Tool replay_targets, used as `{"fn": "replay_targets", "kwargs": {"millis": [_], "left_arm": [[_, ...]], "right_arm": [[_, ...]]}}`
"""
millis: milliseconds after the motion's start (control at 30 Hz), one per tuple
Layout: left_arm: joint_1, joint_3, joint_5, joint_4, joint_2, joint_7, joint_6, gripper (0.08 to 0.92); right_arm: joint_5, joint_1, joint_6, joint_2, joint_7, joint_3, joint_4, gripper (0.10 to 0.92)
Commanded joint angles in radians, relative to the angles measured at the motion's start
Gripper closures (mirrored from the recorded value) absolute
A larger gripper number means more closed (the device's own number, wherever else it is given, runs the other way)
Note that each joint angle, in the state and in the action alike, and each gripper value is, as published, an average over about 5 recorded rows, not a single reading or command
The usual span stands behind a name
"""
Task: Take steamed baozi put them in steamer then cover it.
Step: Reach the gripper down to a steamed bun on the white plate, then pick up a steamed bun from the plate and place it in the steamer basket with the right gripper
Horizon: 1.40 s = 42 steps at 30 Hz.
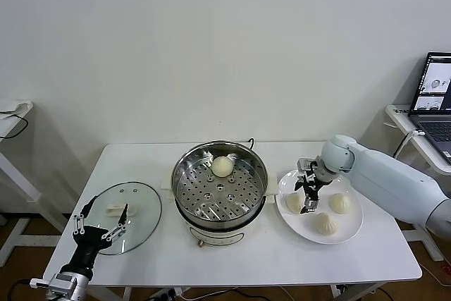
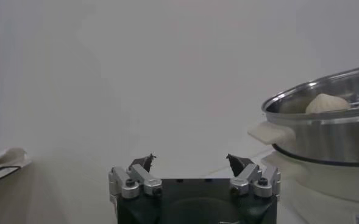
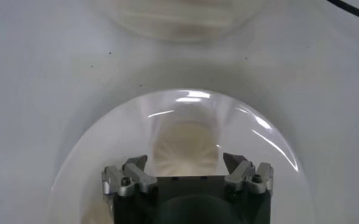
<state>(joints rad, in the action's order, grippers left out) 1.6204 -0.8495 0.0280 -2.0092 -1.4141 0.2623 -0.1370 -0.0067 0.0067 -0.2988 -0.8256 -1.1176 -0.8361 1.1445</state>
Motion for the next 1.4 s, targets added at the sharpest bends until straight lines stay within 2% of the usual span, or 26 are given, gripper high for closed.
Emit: {"fn": "replay_targets", "kwargs": {"millis": [33, 167, 400, 700, 1067, 1400], "left_arm": [[-0.001, 0.002, 0.001, 0.002, 0.000, -0.001, -0.001, 0.177], [-0.002, 0.002, 0.001, 0.005, 0.000, -0.001, -0.001, 0.177], [-0.002, 0.004, 0.001, 0.004, 0.000, -0.001, -0.001, 0.177], [0.000, 0.006, 0.002, 0.000, 0.001, -0.001, -0.001, 0.177], [0.003, 0.005, 0.004, -0.001, 0.005, -0.002, 0.000, 0.177], [0.013, -0.005, 0.005, -0.015, 0.010, -0.002, -0.004, 0.177]], "right_arm": [[-0.022, -0.016, 0.001, -0.010, 0.001, 0.013, -0.010, 0.203], [-0.030, -0.021, 0.003, -0.014, 0.000, 0.018, -0.014, 0.225], [-0.036, -0.023, 0.007, -0.017, 0.002, 0.024, -0.017, 0.357], [0.003, 0.017, 0.001, 0.037, -0.012, 0.003, 0.031, 0.368], [0.296, 0.469, -0.079, 0.233, -0.054, -0.334, 0.296, 0.364], [0.543, 0.965, -0.179, 0.193, -0.070, -0.662, 0.475, 0.364]]}}
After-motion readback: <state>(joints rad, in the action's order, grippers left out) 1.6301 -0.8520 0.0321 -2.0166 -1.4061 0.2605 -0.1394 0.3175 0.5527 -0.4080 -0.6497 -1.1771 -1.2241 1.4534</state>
